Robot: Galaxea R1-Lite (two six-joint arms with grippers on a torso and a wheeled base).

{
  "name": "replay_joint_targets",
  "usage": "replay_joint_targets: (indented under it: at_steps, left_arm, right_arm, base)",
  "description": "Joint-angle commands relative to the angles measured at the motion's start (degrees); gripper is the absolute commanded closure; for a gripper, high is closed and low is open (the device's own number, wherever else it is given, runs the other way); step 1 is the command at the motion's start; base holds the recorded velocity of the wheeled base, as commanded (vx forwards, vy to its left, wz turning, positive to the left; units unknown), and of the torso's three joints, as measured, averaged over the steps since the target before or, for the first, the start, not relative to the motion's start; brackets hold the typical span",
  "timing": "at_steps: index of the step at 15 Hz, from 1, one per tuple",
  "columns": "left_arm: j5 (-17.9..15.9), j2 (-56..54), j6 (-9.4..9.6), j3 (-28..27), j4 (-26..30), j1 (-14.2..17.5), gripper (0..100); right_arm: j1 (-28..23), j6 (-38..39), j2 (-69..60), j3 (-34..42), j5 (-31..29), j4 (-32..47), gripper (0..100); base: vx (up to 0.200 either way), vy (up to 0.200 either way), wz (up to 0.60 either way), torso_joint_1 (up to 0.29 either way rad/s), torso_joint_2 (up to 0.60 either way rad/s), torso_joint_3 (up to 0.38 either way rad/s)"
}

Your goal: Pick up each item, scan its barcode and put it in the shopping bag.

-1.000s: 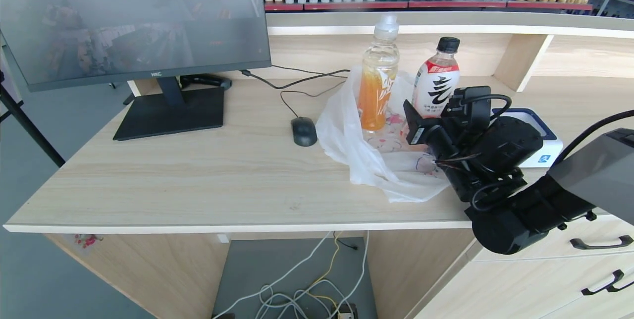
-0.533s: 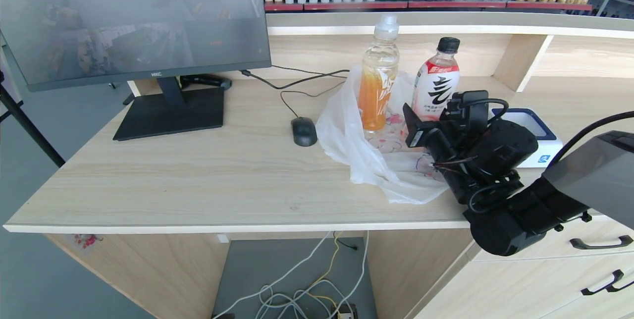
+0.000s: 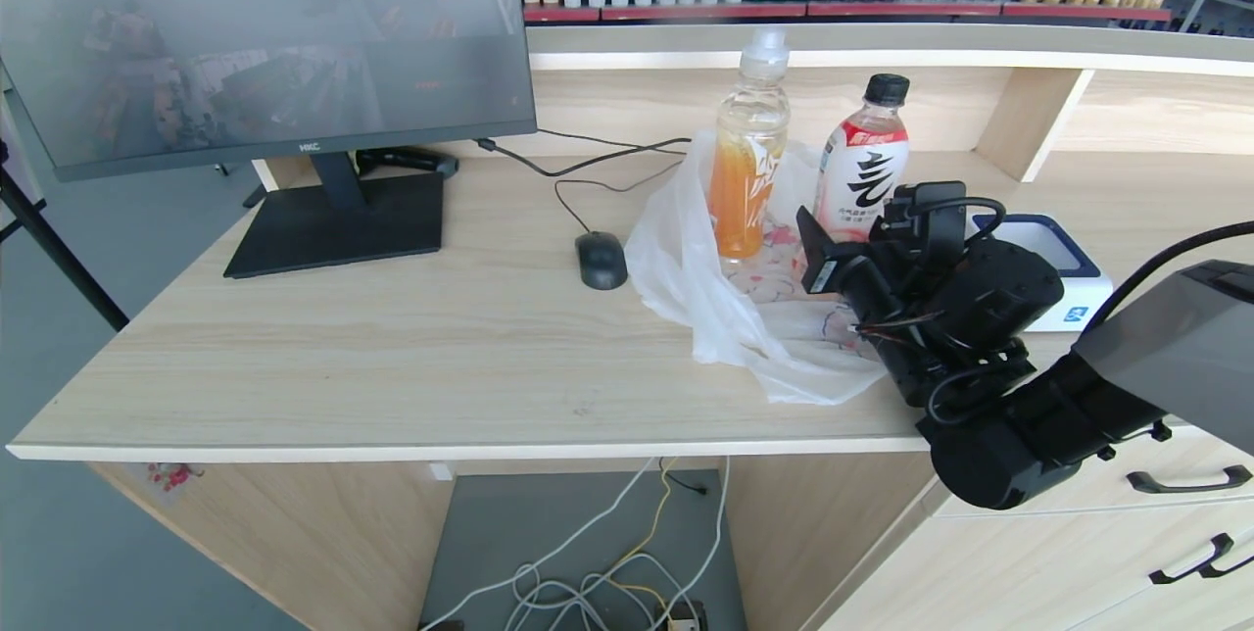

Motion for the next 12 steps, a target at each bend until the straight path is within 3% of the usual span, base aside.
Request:
replay_joint_targets:
  at_steps: [1,5,6,12]
  left_arm:
    - [0.0,-0.02,0.02,0.0,0.0,0.01,0]
    - [0.0,-0.02,0.02,0.0,0.0,0.01,0]
    - [0.0,-0.02,0.02,0.0,0.0,0.01,0]
    - [0.0,-0.02,0.02,0.0,0.0,0.01,0]
  right_arm:
    - [0.02,-0.02,0.09,-0.02,0.05,-0.01,100]
    - [0.02,0.07,0.17,-0.02,0.05,-0.01,100]
    - [0.02,0.07,0.09,-0.02,0.05,-0.01,0]
    - [0.81,0.07,-2.73,0.95,0.05,-0.01,0]
  base:
    - [0.0,0.0,0.0,0.0,0.0,0.0]
    - [0.0,0.0,0.0,0.0,0.0,0.0]
    - [0.0,0.0,0.0,0.0,0.0,0.0]
    - [0.0,0.0,0.0,0.0,0.0,0.0]
